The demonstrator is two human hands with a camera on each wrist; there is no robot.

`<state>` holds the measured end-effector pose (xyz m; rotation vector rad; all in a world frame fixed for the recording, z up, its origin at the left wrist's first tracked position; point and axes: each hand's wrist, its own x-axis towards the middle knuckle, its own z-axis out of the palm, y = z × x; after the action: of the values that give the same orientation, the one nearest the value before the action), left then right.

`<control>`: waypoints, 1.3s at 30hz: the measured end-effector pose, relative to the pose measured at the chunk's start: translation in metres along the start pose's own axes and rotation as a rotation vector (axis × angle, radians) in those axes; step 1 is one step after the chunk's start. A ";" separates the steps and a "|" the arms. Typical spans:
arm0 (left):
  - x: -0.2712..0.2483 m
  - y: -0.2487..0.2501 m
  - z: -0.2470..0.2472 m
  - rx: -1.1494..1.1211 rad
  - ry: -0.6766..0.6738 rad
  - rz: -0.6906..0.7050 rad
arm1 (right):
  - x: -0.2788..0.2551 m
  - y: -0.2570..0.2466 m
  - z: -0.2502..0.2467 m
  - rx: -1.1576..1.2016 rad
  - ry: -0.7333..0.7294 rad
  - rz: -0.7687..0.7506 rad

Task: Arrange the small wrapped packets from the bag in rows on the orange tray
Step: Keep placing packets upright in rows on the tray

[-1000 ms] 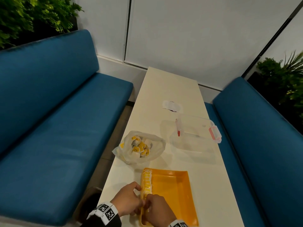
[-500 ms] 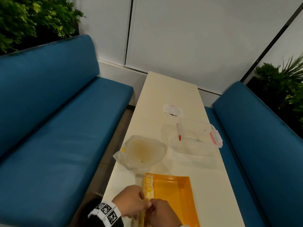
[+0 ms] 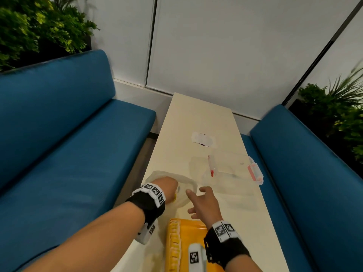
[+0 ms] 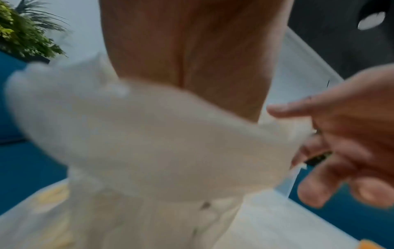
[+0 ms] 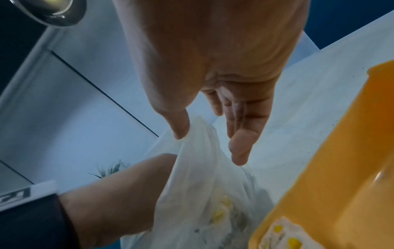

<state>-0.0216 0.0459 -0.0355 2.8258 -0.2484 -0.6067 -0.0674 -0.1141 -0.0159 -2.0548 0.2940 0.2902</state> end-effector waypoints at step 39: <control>0.060 -0.007 0.059 -0.080 0.008 -0.125 | -0.003 -0.001 -0.003 0.045 -0.017 -0.129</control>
<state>0.0084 0.0286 -0.1121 2.7810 -0.0453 -0.6171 -0.0693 -0.1163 -0.0128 -2.0157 0.1555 0.2207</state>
